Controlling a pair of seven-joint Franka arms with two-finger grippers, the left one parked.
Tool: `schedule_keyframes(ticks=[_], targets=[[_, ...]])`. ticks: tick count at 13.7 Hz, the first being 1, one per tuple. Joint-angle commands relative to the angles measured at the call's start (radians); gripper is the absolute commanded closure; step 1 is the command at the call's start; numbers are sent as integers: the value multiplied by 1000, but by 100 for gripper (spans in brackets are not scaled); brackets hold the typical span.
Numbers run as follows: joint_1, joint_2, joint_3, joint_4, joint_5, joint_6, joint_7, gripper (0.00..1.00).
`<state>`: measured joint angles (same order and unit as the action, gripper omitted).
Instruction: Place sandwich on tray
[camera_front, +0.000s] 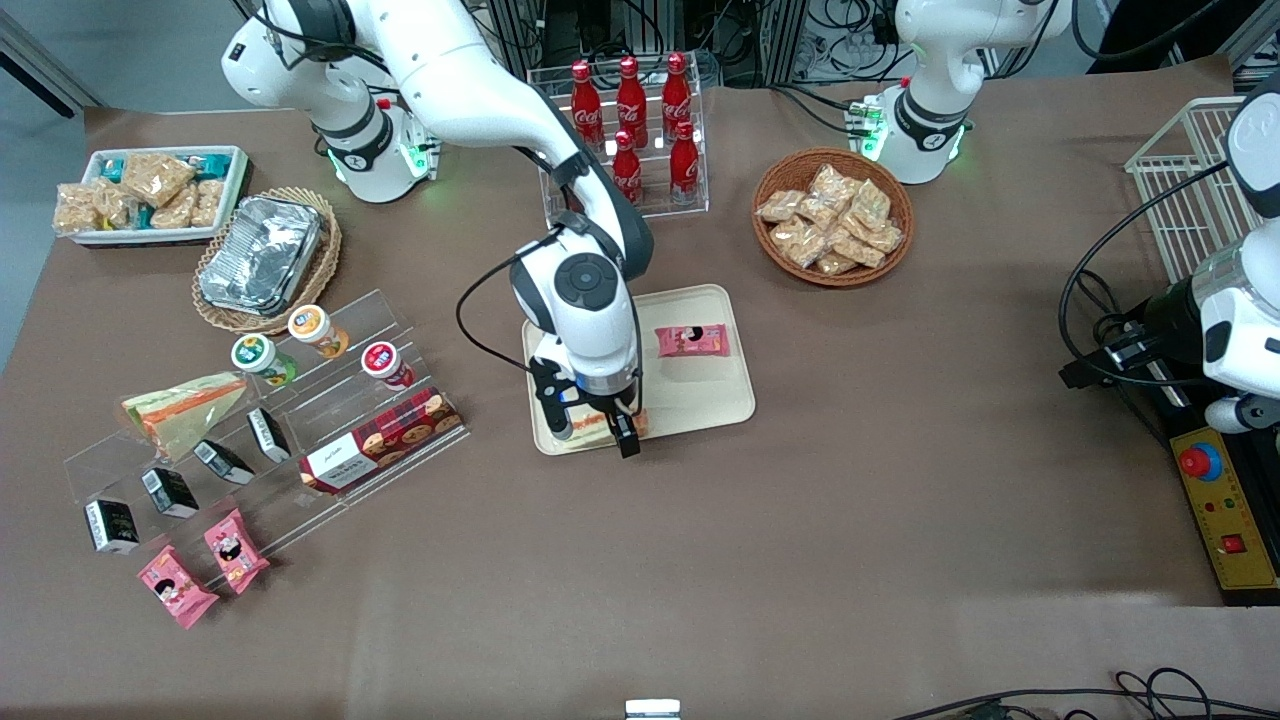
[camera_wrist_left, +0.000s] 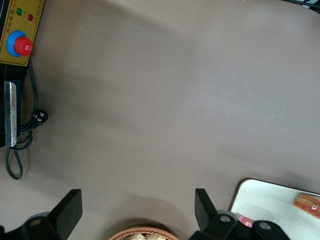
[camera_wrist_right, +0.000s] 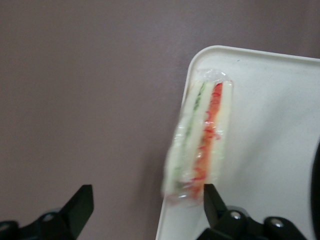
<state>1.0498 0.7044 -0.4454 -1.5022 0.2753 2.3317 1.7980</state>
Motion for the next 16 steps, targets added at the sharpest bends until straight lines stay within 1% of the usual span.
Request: schedule_keyframes(ticks=[1,4,6,9,11,12,13,14,15,16], targets=[[-17,-121,8,-10,50,-112,-106,0],[-33,-228,5,-7,48,-216,-231,0],[-48,-310,-6,-6,42,-334,-404,0],[-121,-451,-6,2,30,-495,-625,0],[-174,-528,-4,2,9,-610,-835,0],[-203,-558,-4,2,-14,-664,-938,0],[-235,-583,4,2,-71,-702,-1045,0],[-253,-601,7,2,-141,-733,-1150,0],[-276,-614,8,0,-192,-752,-1248,0],[-327,-629,34,0,-223,-761,-1344,0]])
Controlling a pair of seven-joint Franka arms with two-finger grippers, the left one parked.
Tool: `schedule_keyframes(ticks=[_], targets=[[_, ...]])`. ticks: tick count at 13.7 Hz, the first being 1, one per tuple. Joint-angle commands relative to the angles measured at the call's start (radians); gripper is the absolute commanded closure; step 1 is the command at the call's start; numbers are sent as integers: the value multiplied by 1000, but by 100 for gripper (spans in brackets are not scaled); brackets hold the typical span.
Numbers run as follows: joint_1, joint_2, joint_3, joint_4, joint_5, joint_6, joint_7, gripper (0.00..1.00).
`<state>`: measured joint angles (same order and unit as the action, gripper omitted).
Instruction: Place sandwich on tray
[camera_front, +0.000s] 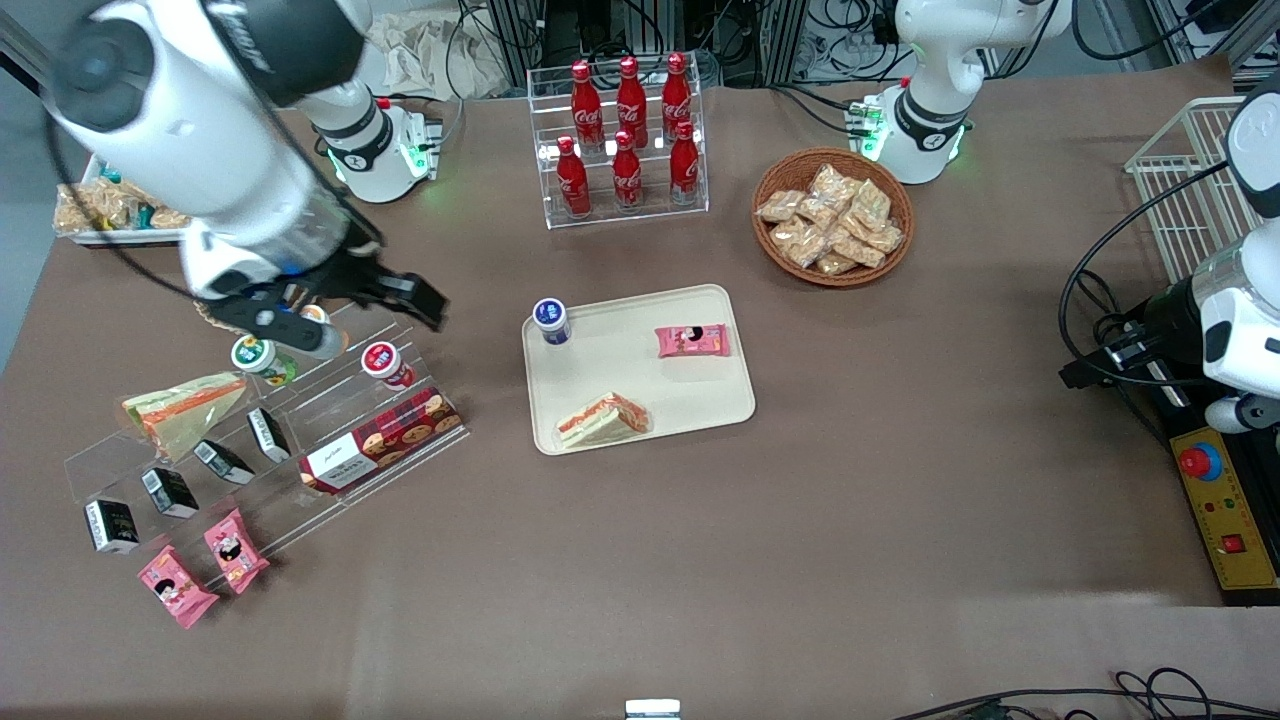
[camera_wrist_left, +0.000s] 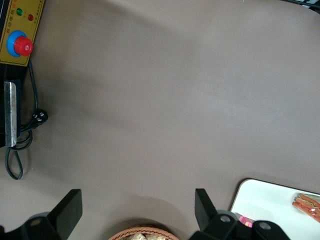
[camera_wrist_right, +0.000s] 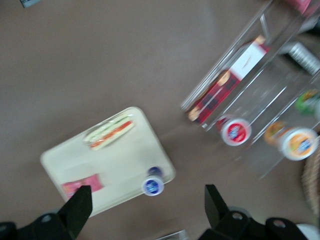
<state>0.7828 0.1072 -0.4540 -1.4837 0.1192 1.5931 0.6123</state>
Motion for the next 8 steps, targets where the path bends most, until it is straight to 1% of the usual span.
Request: schedule_keyframes(ticks=[1,2,3,5,6,8], targets=[[-139,-43,98,-20,-107,-34,-271,0],[-231,-49,162,-20,-153,-39,-366,0],[-307,-50,207,-20,-179,-39,-422,0],[-434,-49,267,-17,-178,-38,-456,0],[-482,-47,296,-7,-178,-36,-457,0],[-536,-49,330,5,-178,-38,-459,0]])
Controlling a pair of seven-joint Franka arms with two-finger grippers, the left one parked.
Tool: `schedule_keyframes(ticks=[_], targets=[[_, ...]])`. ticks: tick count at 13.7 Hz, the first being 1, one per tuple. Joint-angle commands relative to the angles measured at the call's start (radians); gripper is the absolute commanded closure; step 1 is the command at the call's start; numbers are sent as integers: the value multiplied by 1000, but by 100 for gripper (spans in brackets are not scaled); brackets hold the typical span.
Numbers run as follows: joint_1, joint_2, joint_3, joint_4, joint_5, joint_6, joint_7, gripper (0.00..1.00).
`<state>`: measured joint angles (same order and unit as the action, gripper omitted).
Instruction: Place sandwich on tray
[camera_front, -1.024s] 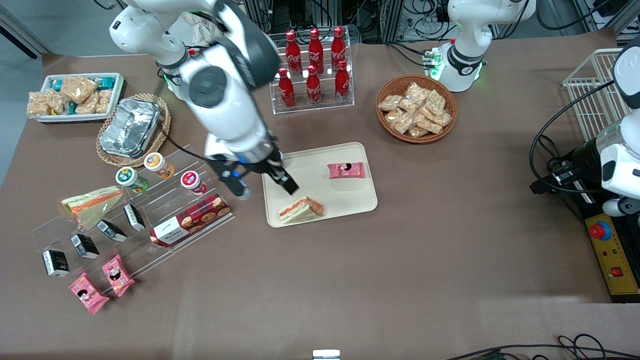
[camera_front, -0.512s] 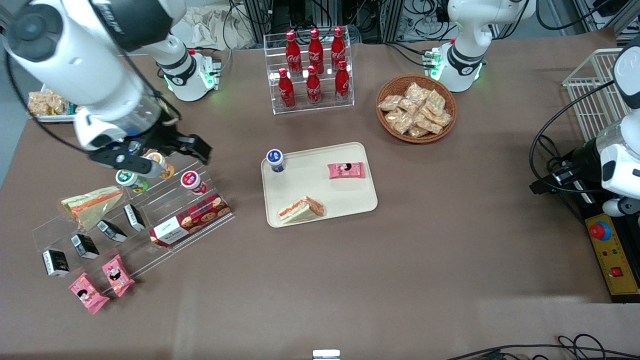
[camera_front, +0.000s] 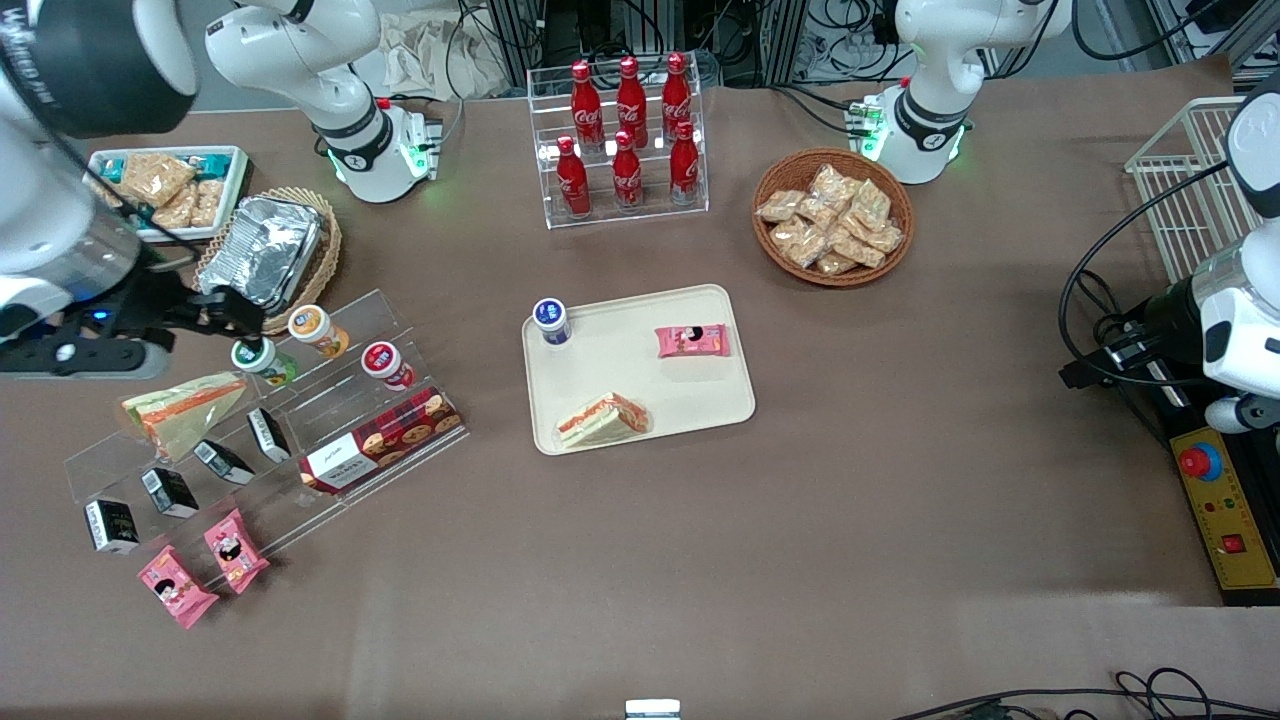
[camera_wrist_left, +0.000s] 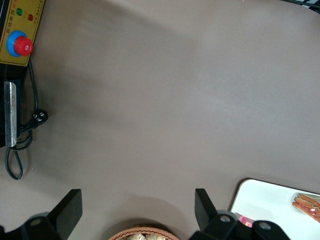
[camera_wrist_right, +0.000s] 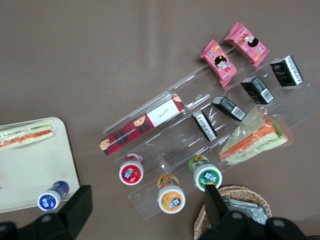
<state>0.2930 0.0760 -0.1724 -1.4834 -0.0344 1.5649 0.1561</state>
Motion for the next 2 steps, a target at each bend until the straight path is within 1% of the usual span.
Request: schedule_keyframes(ticks=[1,2], targets=[[-72,-19,60,5,-25,-11,-36,0],[-80,-19,66,5,-28,-13,-82,0]])
